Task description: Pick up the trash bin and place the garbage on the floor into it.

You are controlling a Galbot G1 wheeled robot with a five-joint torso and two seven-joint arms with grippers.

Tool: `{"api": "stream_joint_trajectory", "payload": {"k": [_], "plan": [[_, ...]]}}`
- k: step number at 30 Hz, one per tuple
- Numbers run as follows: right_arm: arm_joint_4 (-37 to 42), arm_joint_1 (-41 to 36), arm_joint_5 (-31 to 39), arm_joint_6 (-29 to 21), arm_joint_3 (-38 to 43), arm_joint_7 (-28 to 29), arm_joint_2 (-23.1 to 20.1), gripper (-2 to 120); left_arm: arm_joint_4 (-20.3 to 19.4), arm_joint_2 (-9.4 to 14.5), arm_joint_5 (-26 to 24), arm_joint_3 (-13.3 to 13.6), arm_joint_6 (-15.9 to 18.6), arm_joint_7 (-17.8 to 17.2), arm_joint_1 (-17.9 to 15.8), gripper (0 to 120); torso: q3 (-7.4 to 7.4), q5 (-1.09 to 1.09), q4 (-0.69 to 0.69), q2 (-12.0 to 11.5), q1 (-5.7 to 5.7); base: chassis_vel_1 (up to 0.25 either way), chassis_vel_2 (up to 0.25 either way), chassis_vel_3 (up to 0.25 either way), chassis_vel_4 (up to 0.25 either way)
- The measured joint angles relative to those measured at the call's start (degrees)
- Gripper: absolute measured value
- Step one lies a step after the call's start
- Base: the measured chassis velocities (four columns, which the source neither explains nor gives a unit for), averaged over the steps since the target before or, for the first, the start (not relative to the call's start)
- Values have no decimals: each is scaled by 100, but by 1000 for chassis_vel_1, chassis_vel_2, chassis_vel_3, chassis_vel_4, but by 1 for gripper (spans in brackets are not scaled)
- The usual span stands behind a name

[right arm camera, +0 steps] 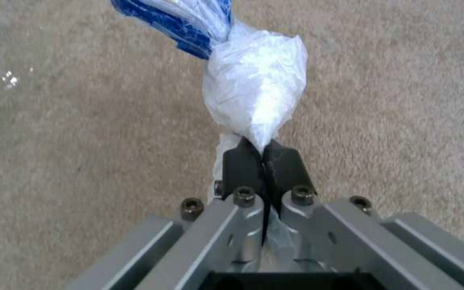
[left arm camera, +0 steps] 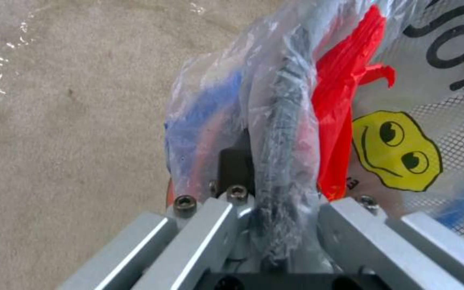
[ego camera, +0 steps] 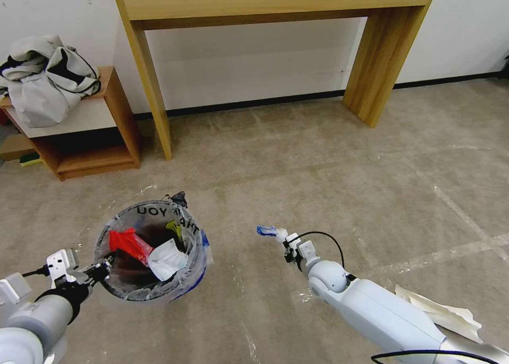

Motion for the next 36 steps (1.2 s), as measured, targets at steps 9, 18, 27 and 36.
{"api": "stream_joint_trajectory", "payload": {"k": [9, 18, 27, 36], "plan": [[430, -29, 195, -14, 259, 77, -103, 0, -7, -3, 1, 13, 0, 6, -21, 1, 0, 0, 0, 0, 0, 0, 0, 0, 0], [1346, -8, 448, -31, 836, 123, -210, 0, 99, 17, 33, 70, 0, 26, -65, 1, 0, -1, 0, 0, 0, 0, 0, 0, 0], [2618, 275, 1083, 51, 1542, 18, -309, 0, 211, 130, 57, 133, 3, 62, -106, 1, 0, 0, 0, 0, 0, 0, 0, 0, 0], [4168, 944, 2330, 219, 1373, -219, -425, 0, 282, 249, 4, 208, 26, 63, -176, 1, 0, -1, 0, 0, 0, 0, 0, 0, 0]]}}
